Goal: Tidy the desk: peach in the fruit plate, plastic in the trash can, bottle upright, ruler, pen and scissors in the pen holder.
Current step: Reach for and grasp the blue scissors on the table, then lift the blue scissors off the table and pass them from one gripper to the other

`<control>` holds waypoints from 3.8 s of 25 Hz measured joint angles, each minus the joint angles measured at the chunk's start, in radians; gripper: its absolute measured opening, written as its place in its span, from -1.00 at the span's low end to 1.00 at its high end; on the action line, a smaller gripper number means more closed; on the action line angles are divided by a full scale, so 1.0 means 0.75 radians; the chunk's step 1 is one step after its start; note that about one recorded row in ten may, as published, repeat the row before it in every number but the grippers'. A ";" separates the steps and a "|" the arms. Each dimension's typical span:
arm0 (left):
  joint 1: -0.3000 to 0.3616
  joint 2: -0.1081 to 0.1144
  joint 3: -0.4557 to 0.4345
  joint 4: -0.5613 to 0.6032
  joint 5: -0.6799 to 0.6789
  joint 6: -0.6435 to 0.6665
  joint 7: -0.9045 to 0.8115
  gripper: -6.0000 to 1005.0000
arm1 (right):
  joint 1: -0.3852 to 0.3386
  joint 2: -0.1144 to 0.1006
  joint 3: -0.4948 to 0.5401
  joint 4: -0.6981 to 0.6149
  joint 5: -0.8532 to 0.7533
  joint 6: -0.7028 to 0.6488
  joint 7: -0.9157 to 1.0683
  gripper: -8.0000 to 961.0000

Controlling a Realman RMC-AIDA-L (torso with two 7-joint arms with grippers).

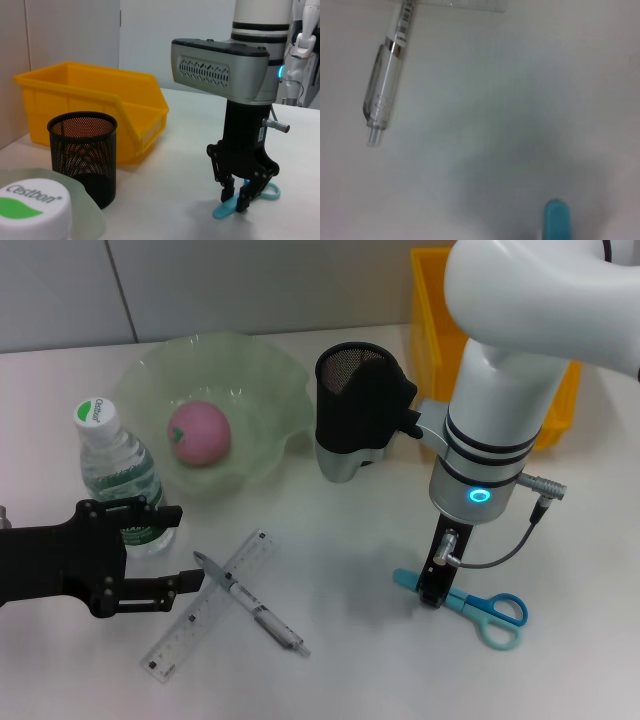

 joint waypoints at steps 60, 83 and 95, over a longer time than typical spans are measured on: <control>0.017 -0.041 -0.077 -0.077 -0.117 0.028 0.033 0.53 | -0.171 -0.023 0.725 -0.168 0.288 0.047 -0.328 -0.58; 0.041 -0.058 -0.059 -0.582 -0.592 0.060 0.657 0.53 | -0.555 -0.021 1.072 0.075 1.139 0.040 -0.902 -0.58; 0.017 -0.060 -0.070 -0.868 -0.645 0.026 1.064 0.53 | -0.559 -0.018 1.124 0.400 1.403 0.039 -1.204 -0.58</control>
